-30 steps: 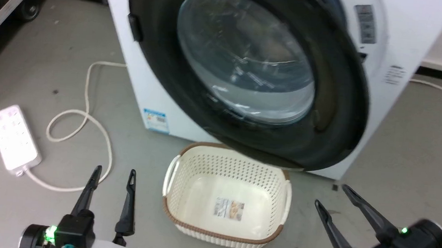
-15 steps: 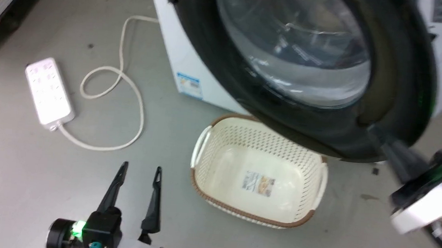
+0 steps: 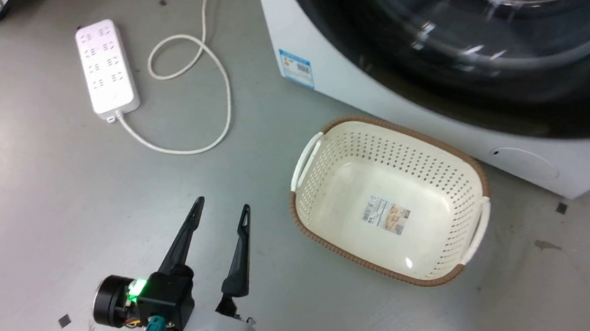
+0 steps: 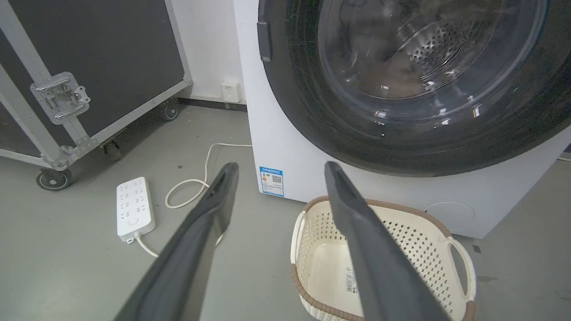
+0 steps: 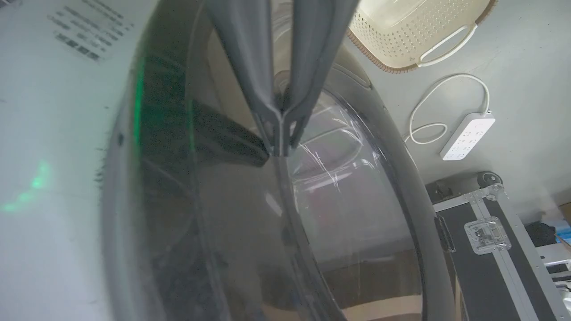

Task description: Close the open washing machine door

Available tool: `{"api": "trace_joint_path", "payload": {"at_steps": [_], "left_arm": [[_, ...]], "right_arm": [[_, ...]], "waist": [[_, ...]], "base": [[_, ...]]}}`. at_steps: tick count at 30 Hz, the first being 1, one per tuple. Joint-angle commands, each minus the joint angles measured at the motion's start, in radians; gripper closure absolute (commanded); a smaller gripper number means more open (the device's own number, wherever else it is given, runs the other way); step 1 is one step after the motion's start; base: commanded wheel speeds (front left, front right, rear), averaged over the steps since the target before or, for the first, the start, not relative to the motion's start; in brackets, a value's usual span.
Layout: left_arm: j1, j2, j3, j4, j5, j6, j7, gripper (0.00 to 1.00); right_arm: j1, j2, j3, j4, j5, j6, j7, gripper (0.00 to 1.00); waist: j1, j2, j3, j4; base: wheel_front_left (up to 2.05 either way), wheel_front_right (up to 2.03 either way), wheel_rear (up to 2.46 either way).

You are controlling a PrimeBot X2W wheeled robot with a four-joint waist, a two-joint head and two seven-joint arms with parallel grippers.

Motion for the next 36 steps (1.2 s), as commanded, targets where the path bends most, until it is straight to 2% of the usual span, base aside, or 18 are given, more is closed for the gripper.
{"api": "trace_joint_path", "payload": {"at_steps": [1,8,12,13,14,15,23,24,27,32,33,36], "left_arm": [[-0.018,0.001,-0.010,-0.005,-0.007,0.012,-0.004,0.00],[-0.033,0.001,-0.034,-0.013,-0.017,0.035,-0.004,0.00],[-0.035,0.001,-0.020,-0.011,-0.022,0.035,-0.004,0.00],[-0.035,0.001,-0.015,-0.007,-0.022,0.031,-0.004,0.00],[-0.034,0.001,-0.008,-0.003,-0.022,0.025,-0.004,0.00],[-0.033,0.001,-0.001,0.001,-0.022,0.020,-0.004,0.00],[-0.006,0.005,0.083,0.039,-0.026,-0.039,-0.004,0.00],[0.011,0.011,0.119,0.047,-0.030,-0.059,-0.004,0.00],[0.026,0.015,0.149,0.056,-0.031,-0.082,-0.004,0.00],[0.045,0.013,0.189,0.062,-0.030,-0.111,-0.004,0.00],[0.057,0.012,0.201,0.065,-0.028,-0.126,-0.004,0.00],[0.066,0.009,0.204,0.078,-0.030,-0.143,-0.004,0.00]], "right_arm": [[-0.047,-0.010,-0.015,0.033,0.011,-0.002,0.009,1.00],[-0.144,0.007,-0.029,0.148,0.002,-0.002,0.036,1.00],[-0.143,0.059,0.003,0.225,0.005,-0.002,-0.002,1.00],[-0.135,0.069,0.006,0.231,0.007,-0.002,-0.014,0.91],[-0.126,0.077,0.009,0.235,0.007,-0.002,-0.026,0.50],[-0.114,0.088,0.010,0.237,0.009,-0.002,-0.038,0.00],[0.032,0.168,0.006,0.188,-0.004,-0.002,-0.087,0.00],[0.104,0.210,-0.024,0.144,-0.049,-0.002,-0.091,0.00],[0.179,0.252,-0.088,0.070,-0.116,-0.002,-0.091,0.00],[0.345,0.352,-0.251,-0.064,-0.233,-0.002,-0.092,0.00],[0.453,0.423,-0.336,-0.145,-0.299,-0.002,-0.092,0.00],[0.560,0.486,-0.394,-0.219,-0.365,-0.002,-0.092,0.00]], "waist": [[-0.0002,0.0000,0.011,0.010],[-0.0002,0.0000,0.021,0.018],[-0.0002,0.0000,-0.027,-0.012],[-0.0002,0.0000,-0.040,-0.019],[-0.0002,0.0000,-0.051,-0.027],[-0.0002,0.0000,-0.066,-0.037],[-0.0002,0.0000,-0.192,-0.137],[-0.0002,0.0000,-0.232,-0.186],[-0.0002,0.0000,-0.262,-0.224],[-0.0002,0.0000,-0.298,-0.273],[-0.0002,0.0000,-0.309,-0.300],[-0.0002,0.0000,-0.317,-0.323]], "base": [[0.00,0.00,0.00],[0.00,0.00,0.00],[0.00,0.00,0.00],[0.00,0.00,0.00],[0.00,0.00,0.00],[0.00,0.00,0.00],[0.00,0.00,0.00],[0.00,0.00,0.00],[0.00,0.00,0.00],[0.00,0.00,0.00],[0.00,0.00,0.00],[0.00,0.00,0.00]]}}
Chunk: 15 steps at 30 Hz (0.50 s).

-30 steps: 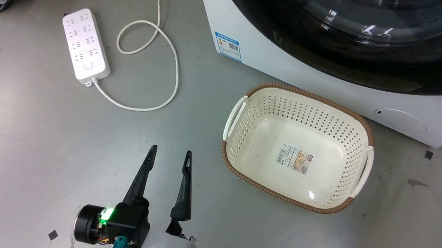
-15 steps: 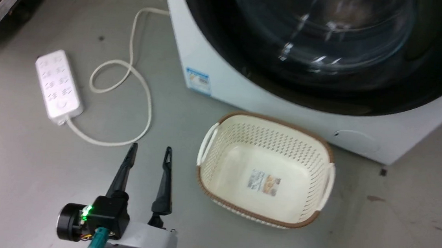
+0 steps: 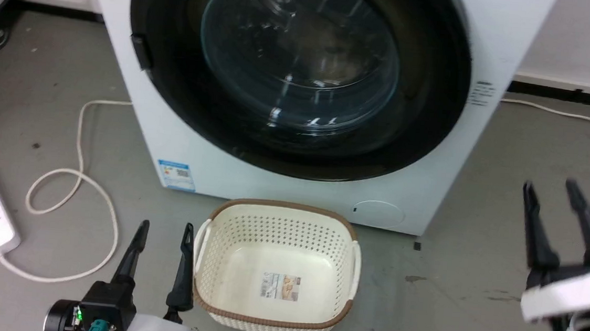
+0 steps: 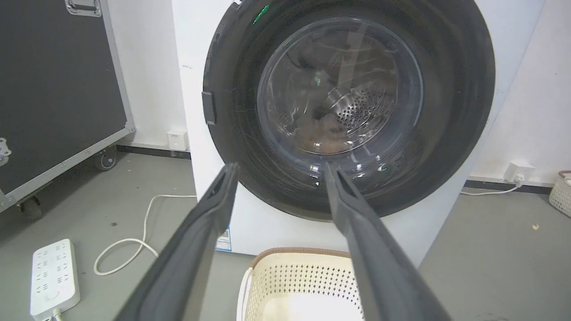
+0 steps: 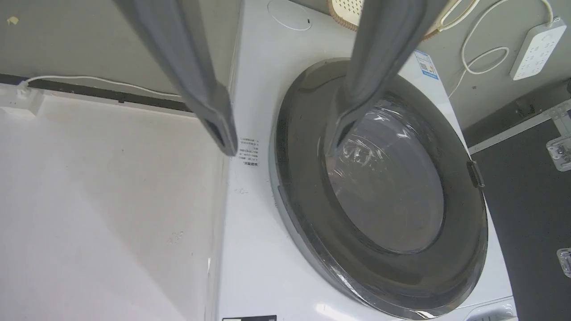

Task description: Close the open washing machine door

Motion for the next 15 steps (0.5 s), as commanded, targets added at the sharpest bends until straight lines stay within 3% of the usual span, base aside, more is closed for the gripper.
{"api": "trace_joint_path", "payload": {"at_steps": [1,8,15], "left_arm": [[0.013,0.000,0.002,0.007,-0.004,-0.009,-0.004,0.00],[0.030,-0.003,0.024,0.058,-0.016,-0.035,-0.004,0.00],[0.024,-0.004,0.040,0.111,-0.012,-0.046,-0.004,0.00]], "right_arm": [[0.044,0.027,-0.020,-0.021,-0.015,-0.001,-0.004,0.00],[0.241,0.165,-0.092,-0.114,-0.111,-0.001,-0.004,0.00],[0.304,0.202,-0.088,-0.128,-0.160,-0.001,-0.004,0.00]], "waist": [[0.0001,0.0000,-0.015,-0.022],[0.0001,0.0000,-0.039,-0.069],[0.0001,0.0000,-0.045,-0.081]], "base": [[0.00,0.00,0.00],[0.00,0.00,0.00],[0.00,0.00,0.00]]}}
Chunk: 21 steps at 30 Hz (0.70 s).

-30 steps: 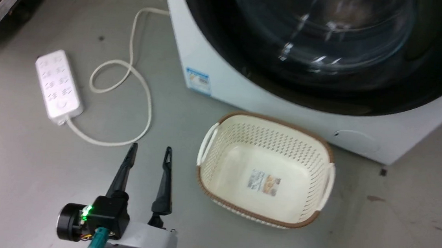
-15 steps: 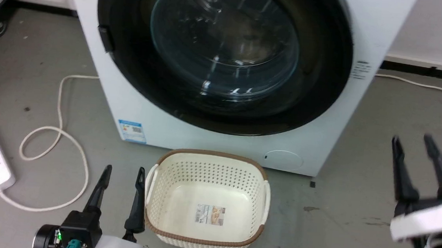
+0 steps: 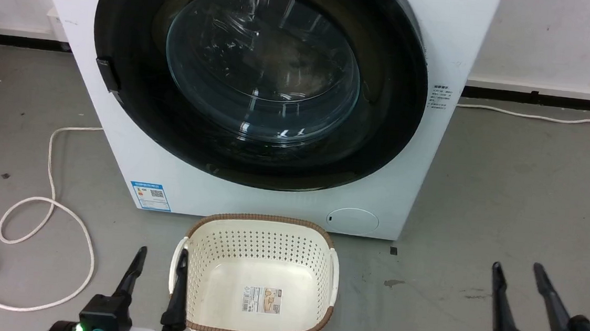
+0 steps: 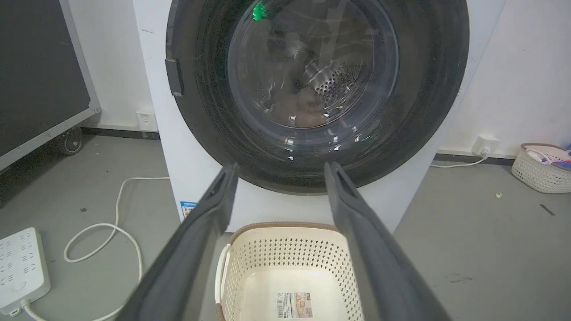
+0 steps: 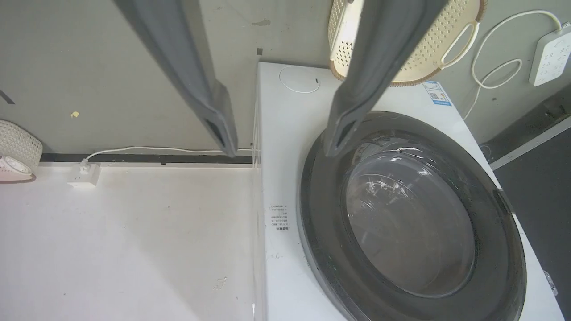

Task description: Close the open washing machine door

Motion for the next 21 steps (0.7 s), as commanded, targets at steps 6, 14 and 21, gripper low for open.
{"api": "trace_joint_path", "payload": {"at_steps": [6,14,21], "left_arm": [[0.000,0.000,0.025,0.005,-0.001,0.020,0.002,1.00],[-0.003,0.000,0.026,-0.003,0.008,0.020,0.018,1.00],[-0.005,0.000,0.028,-0.010,0.015,0.020,0.032,1.00]], "right_arm": [[0.003,0.007,0.006,0.000,-0.017,0.000,0.001,1.00],[-0.001,0.010,0.009,-0.005,-0.027,0.000,0.017,1.00],[-0.004,0.012,0.012,-0.010,-0.036,0.000,0.031,1.00]], "waist": [[0.0001,-0.0001,0.000,0.005],[0.0001,-0.0001,0.000,0.007],[0.0001,-0.0001,-0.001,0.010]], "base": [[0.00,0.00,0.00],[0.00,0.00,0.00],[0.00,0.00,0.00]]}}
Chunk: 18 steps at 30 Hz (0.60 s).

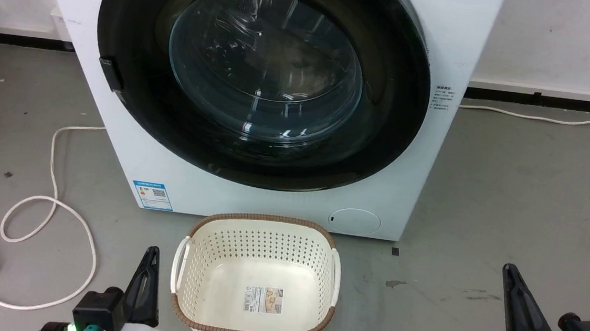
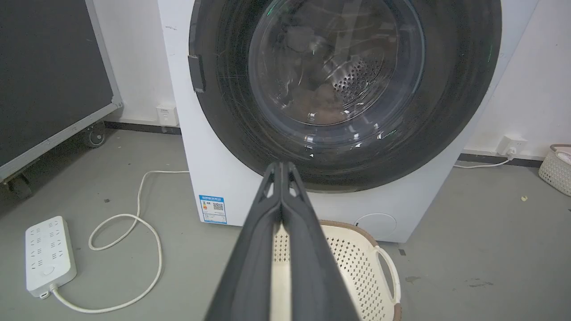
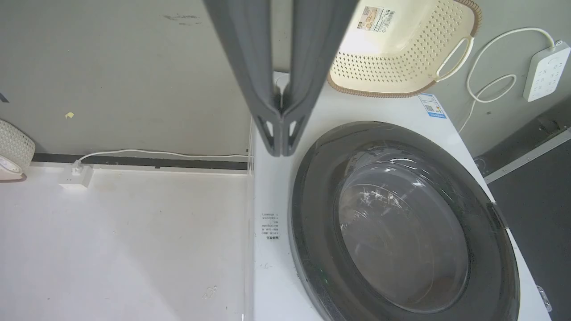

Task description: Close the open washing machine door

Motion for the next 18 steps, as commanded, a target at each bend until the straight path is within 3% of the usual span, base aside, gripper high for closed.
{"api": "trace_joint_path", "payload": {"at_steps": [1,18], "left_arm": [[-0.005,0.000,0.001,-0.006,0.007,0.000,0.006,1.00],[-0.011,0.000,0.004,-0.023,0.025,0.000,0.041,1.00]], "right_arm": [[-0.006,0.005,0.002,-0.008,-0.010,0.000,0.006,1.00],[-0.013,0.011,0.008,-0.020,-0.032,0.000,0.041,1.00]], "waist": [[0.0000,0.0000,0.000,0.001],[0.0000,0.0000,-0.001,0.006]], "base": [[0.00,0.00,0.00],[0.00,0.00,0.00]]}}
